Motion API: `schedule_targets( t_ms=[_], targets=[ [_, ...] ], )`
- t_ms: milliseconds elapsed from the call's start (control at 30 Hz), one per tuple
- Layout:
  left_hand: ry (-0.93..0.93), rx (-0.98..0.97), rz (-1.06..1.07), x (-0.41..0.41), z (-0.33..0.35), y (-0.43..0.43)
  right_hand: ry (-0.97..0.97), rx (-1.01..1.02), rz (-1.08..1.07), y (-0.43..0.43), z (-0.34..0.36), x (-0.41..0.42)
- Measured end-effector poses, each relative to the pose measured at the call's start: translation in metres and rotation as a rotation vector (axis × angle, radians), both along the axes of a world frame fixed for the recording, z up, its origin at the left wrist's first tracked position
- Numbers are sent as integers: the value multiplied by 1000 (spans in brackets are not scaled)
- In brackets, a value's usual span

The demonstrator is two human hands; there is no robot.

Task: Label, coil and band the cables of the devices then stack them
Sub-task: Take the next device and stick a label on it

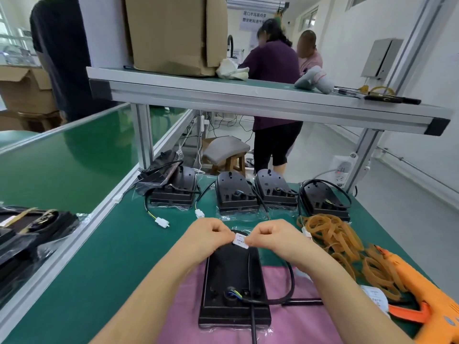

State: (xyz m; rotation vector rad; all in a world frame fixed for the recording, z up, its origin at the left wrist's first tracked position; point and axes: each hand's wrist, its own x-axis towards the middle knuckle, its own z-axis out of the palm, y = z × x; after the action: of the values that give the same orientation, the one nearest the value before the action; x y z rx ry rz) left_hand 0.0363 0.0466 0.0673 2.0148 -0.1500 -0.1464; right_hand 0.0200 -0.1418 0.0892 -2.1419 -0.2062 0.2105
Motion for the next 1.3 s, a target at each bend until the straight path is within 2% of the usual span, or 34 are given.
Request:
schedule_targets(
  t_ms=[300,467,567,700,767,833,1000,1167,1300],
  targets=[
    [91,-9,-79,-1,-13,2,41,-140,74,8,-5,1],
    [96,15,5,-2,-20,-1,17,-180,-50,10,-16,1],
    [96,-12,37,-3,-22,-4,-18,-126,-131,11,-21,1],
    [112,-40,37,-3,-25,-5,9,-78,-145,13,-25,1],
    [92,13,54,-3,-26,-7,12,-100,-148,15,-26,2],
    [48,125,74,-3,-27,-9,15,-172,-128,17,-26,3],
    [-32,297,66,-6,-31,-10,-66,-514,-76,21,-26,6],
    [-152,430,99,-8,-33,-15,-118,-689,-64,25,-30,6],
    [-226,510,103,-8,-36,-16,-179,-733,-54,27,-31,6]
  ],
)
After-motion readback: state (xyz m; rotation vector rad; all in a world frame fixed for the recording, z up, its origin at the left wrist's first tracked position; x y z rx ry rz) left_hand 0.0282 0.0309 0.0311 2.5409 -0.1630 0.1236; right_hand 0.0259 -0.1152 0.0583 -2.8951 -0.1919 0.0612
